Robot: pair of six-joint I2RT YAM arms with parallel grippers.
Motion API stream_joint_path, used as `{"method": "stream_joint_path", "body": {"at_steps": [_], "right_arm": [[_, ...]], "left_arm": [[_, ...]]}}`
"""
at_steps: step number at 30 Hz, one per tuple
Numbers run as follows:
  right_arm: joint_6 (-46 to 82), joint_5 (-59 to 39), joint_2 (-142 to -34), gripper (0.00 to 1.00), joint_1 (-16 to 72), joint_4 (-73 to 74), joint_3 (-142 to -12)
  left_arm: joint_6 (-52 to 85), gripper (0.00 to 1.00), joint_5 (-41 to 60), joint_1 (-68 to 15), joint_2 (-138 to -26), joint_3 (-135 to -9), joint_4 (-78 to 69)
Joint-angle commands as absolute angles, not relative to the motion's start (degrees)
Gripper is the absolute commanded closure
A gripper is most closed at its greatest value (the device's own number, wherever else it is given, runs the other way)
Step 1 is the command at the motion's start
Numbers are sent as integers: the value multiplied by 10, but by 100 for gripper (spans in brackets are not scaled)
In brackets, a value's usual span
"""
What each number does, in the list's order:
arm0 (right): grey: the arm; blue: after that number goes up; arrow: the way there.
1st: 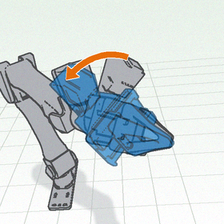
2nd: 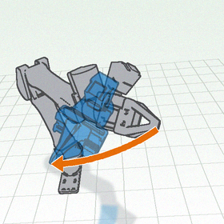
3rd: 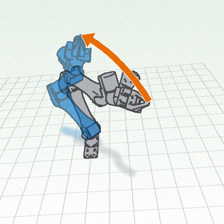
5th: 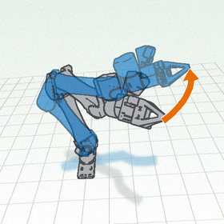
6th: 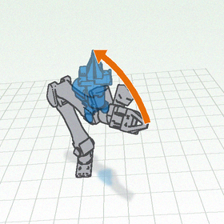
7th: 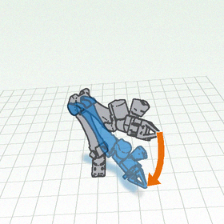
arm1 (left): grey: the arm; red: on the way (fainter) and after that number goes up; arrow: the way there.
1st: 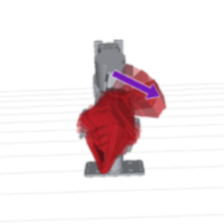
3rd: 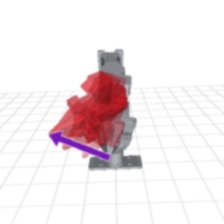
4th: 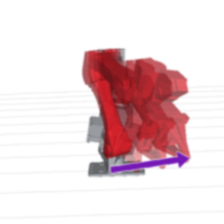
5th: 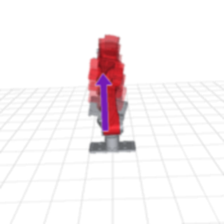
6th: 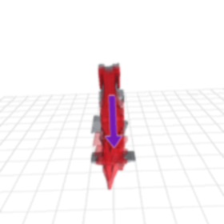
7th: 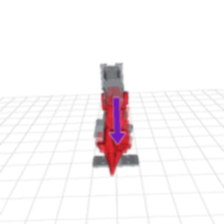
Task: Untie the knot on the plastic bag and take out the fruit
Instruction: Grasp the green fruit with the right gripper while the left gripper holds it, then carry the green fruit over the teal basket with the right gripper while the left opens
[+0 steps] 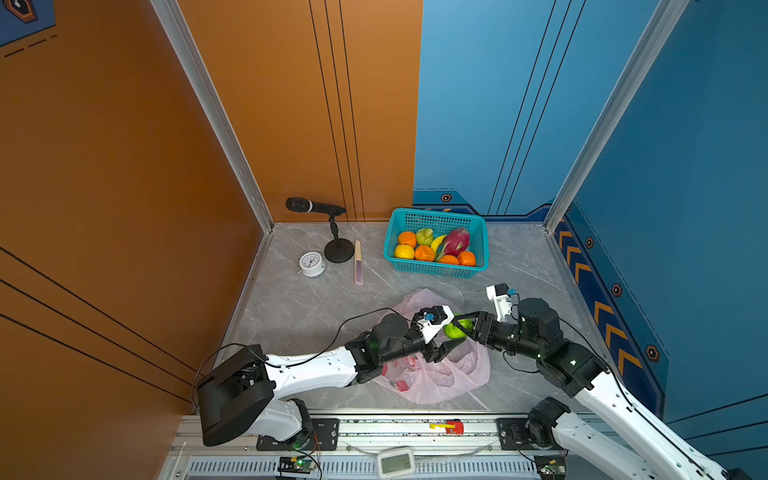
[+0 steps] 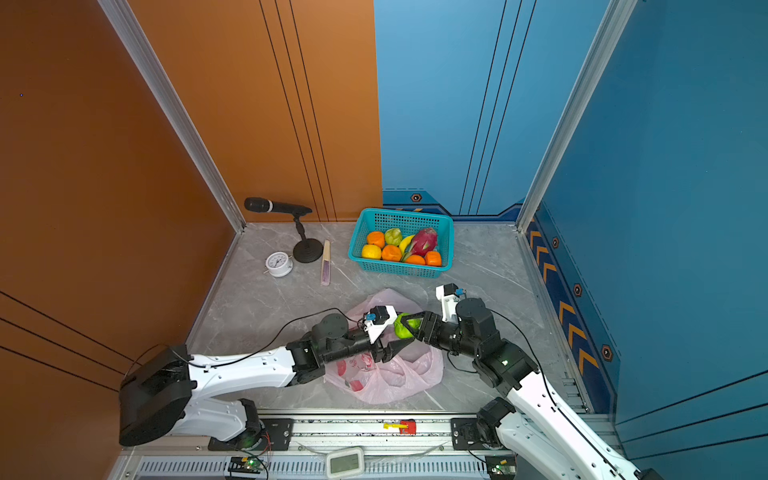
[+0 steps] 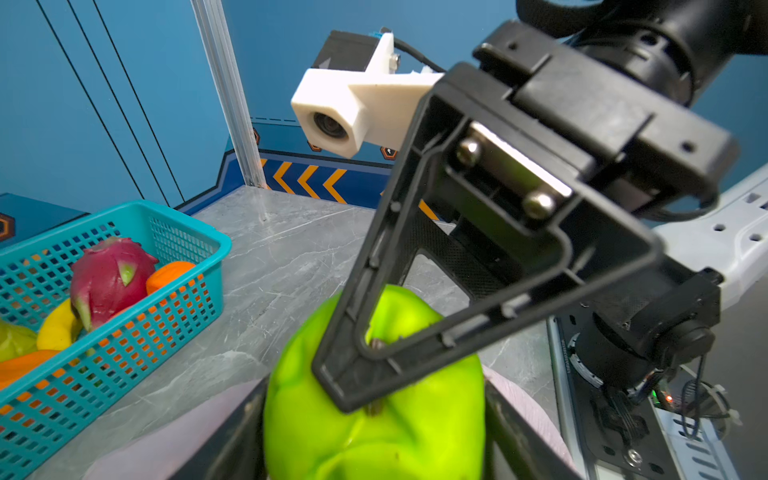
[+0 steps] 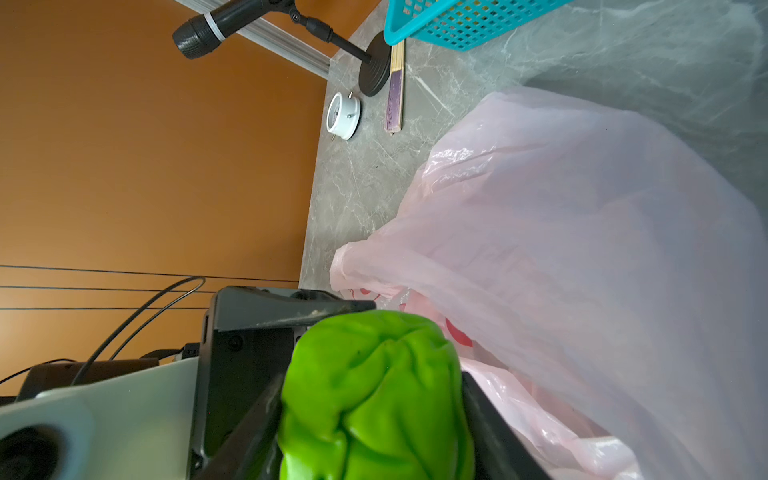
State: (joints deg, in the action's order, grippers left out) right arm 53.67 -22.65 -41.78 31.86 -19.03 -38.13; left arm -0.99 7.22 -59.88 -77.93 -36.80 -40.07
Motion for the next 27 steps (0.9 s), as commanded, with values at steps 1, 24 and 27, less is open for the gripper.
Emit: {"method": "stream_joint_path", "body": {"at_steps": [1, 24, 27], "right_arm": [[511, -183, -424, 55, 313, -199, -416], [300, -78, -805, 55, 284, -139, -712], [276, -71, -857, 54, 273, -153, -761]], "left_arm": [[-6, 23, 40, -588, -745, -351, -424], [21, 2, -26, -525, -456, -277, -177], [37, 2, -15, -507, -430, -283, -138]]}}
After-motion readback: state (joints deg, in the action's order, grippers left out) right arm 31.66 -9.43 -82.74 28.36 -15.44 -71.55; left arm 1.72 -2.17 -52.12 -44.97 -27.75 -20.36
